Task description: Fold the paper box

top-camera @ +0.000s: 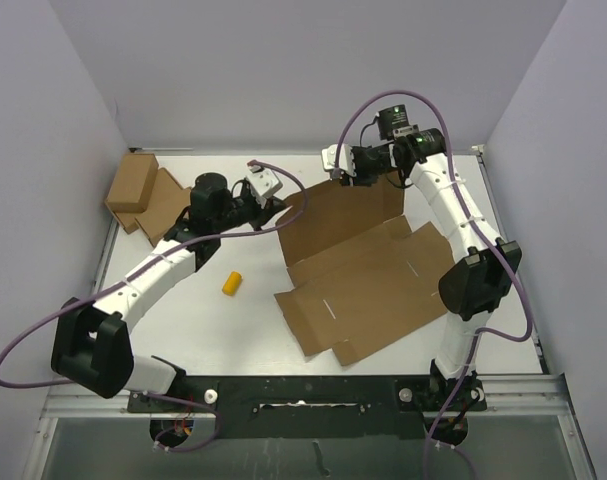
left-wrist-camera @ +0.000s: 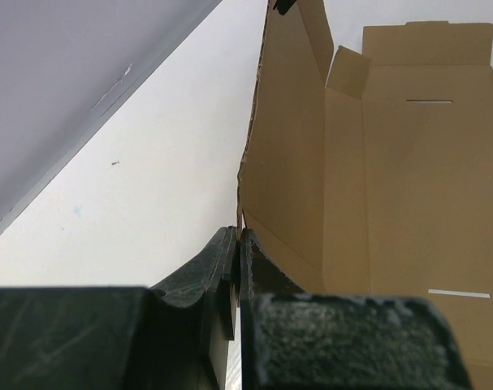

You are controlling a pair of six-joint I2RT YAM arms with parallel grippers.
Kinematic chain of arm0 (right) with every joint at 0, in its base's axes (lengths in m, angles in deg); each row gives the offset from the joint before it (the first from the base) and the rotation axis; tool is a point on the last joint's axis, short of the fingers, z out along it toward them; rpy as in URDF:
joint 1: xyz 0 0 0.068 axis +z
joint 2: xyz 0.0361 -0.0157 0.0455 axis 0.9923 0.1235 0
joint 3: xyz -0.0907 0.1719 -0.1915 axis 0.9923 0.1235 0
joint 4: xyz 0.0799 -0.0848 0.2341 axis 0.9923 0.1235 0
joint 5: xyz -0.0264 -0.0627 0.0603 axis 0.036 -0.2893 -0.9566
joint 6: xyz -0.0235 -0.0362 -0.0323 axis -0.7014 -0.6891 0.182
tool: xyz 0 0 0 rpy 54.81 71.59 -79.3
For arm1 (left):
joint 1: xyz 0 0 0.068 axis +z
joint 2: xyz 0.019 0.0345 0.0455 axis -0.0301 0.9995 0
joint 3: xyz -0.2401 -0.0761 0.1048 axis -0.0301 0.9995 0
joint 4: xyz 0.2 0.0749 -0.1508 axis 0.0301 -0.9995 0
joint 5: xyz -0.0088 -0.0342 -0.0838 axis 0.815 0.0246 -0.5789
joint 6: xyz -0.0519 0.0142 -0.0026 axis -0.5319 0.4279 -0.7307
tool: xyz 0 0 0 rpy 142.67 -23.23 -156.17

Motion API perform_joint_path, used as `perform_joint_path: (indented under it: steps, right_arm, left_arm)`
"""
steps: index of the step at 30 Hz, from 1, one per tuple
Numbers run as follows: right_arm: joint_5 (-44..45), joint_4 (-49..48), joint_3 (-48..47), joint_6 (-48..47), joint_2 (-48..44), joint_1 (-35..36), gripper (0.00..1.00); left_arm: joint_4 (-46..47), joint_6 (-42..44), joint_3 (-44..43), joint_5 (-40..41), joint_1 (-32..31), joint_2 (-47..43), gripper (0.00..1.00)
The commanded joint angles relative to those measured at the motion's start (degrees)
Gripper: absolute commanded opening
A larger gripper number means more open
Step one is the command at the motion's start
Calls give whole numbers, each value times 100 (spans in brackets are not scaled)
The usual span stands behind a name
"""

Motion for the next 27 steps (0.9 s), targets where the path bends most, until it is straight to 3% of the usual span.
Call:
perform_joint_path:
  steps: [1, 6, 8, 9, 12, 15, 19, 27]
  right_arm:
    - [-58, -25, -122, -142, -67, 22, 25]
    - [-58, 79, -78, -220, -124, 20, 3]
    - [-66, 123, -78, -273, -177, 23, 0]
    - [-73, 134, -83, -279, -220, 26, 0]
    - [-76, 168, -87, -289, -321, 27, 0]
    - [-119, 198, -69, -277, -391, 26, 0]
    - [-175, 214, -18, -263, -426, 27, 0]
    - [-379, 339, -170, -212, -355, 34, 0]
  left_arm:
    - [573, -33, -63, -367, -31, -445, 0]
    - [587, -116, -71, -474, -30, -451, 0]
    - [585, -303, -107, -536, -15, -453, 0]
    - [590, -464, -152, -554, 13, -455, 9]
    - [534, -1047, -398, -867, 247, -407, 48]
    - [443, -1646, -736, -1719, 559, -230, 72]
    - [253, -2010, -1116, -2415, 901, 57, 77]
    - [-53, -1486, -1257, -2637, 842, 238, 82]
